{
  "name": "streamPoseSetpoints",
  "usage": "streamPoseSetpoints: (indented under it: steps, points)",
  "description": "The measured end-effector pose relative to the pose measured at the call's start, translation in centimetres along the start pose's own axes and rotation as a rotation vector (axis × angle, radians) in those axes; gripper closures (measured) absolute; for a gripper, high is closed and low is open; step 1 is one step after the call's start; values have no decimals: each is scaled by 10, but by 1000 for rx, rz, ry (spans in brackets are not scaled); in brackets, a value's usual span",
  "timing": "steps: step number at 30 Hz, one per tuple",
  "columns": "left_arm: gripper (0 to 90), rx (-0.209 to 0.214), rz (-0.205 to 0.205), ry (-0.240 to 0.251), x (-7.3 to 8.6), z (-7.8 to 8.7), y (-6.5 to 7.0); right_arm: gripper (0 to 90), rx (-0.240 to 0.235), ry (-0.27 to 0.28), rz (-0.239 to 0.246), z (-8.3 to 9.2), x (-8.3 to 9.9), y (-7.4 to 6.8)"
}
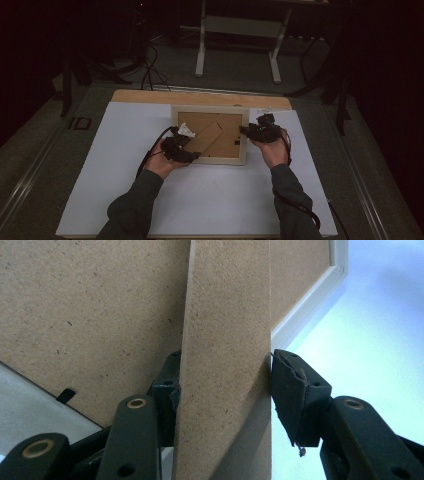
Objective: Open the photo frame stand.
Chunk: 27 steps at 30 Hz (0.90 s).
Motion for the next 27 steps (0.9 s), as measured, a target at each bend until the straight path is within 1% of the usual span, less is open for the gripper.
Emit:
streamPoseSetpoints:
  steps: [5,9,12,14,17,20,22,24,27]
  points:
    - [526,-20,-12,-1,-2,-1,0,611,9,11,1,0,0,1]
    - [526,-36,-20,0,-6,-2,0,611,24,25,11,1,-1,1]
    - [527,-27,-17,0,-6,-2,1,611,33,37,22,3,-2,1]
    - [530,-3,-16,8,-6,0,2,611,31,43,27,3,-1,1]
    - [554,52,1,16,-6,1,3,611,30,50,26,3,1,2]
    - [561,119,26,24,-6,2,4,610,28,56,27,3,2,2]
    - [561,140,36,26,-5,2,4,610,27,63,32,4,3,2]
    - [574,168,52,37,-5,3,4,610,28,67,39,5,3,1]
    - [599,201,85,55,-5,6,2,610,26,72,44,6,5,0]
Point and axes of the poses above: each handheld gripper's, and its own axes: z roughly backward along the jaws, x roughly out of its underside, y roughly to its right, the point moved 4 cm from there along -z, roughly forward along the jaws, and after that the axes turned 1 degree about x, right-handed, at the moved point
